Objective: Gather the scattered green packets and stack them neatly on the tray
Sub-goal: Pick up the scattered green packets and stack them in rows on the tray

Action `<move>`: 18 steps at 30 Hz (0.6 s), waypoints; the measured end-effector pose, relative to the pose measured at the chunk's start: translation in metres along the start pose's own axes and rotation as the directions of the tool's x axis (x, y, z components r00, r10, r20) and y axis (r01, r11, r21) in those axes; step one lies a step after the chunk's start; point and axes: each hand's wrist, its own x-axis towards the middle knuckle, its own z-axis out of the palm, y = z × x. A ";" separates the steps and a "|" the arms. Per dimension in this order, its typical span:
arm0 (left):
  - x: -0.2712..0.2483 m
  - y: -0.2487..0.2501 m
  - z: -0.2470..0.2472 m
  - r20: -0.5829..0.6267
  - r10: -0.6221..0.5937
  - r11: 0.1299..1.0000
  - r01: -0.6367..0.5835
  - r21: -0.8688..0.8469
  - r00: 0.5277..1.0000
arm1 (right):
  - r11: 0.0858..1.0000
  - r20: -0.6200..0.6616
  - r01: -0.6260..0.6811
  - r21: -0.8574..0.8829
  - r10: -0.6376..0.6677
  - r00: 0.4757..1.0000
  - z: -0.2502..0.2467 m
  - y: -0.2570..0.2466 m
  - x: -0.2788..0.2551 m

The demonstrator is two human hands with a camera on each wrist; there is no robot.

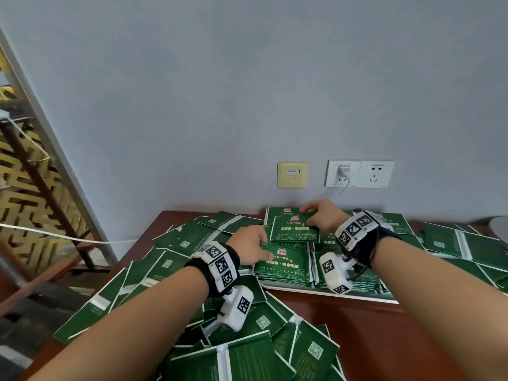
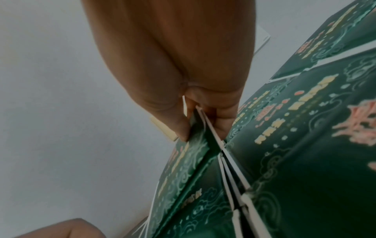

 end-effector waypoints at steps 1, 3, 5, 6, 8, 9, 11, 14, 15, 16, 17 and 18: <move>0.000 -0.001 0.000 -0.004 -0.002 1.000 0.002 0.009 1.000 | 1.000 -0.005 0.008 -0.030 -0.008 1.000 0.003 -0.001 0.002; 0.000 -0.001 0.000 -0.008 0.001 1.000 -0.001 0.025 1.000 | 0.997 -0.012 0.019 -0.076 -0.020 1.000 0.008 -0.002 0.005; 0.000 -0.002 0.001 -0.010 0.002 0.999 -0.001 0.035 1.000 | 0.991 0.003 0.030 -0.130 -0.030 1.000 0.012 -0.004 0.005; 0.000 -0.003 0.001 -0.009 0.000 0.999 0.001 0.038 1.000 | 0.988 0.012 0.034 -0.152 -0.032 0.999 0.014 -0.005 0.006; 0.001 -0.003 0.002 -0.004 -0.005 0.999 0.005 0.047 1.000 | 0.983 0.014 0.044 -0.179 -0.042 0.999 0.018 -0.006 0.006; 0.002 -0.003 0.002 0.000 -0.008 0.998 0.008 0.057 1.000 | 0.980 0.012 0.050 -0.190 -0.049 0.999 0.019 -0.007 0.006; 0.003 -0.002 0.002 0.004 -0.006 0.998 0.006 0.070 1.000 | 0.975 0.002 0.057 -0.213 -0.058 0.998 0.022 -0.006 0.007; 0.002 0.000 0.000 -0.013 0.012 0.996 -0.011 0.088 1.000 | 0.962 -0.002 0.080 -0.261 -0.084 0.996 0.021 -0.005 0.003; 0.002 0.000 0.000 -0.020 0.023 0.995 -0.021 0.102 1.000 | 0.956 0.005 0.091 -0.280 -0.093 0.996 0.020 -0.005 0.001; 0.003 0.001 0.000 -0.025 0.033 0.993 -0.030 0.113 0.999 | 0.951 0.015 0.100 -0.294 -0.100 0.995 0.018 -0.005 -0.001; 0.003 0.002 0.000 -0.026 0.041 0.993 -0.038 0.115 0.999 | 0.944 0.027 0.111 -0.309 -0.108 0.994 0.017 -0.005 -0.003; 0.004 0.002 0.000 -0.026 0.051 0.993 -0.048 0.112 0.998 | 0.937 0.037 0.125 -0.328 -0.120 0.992 0.016 -0.004 -0.005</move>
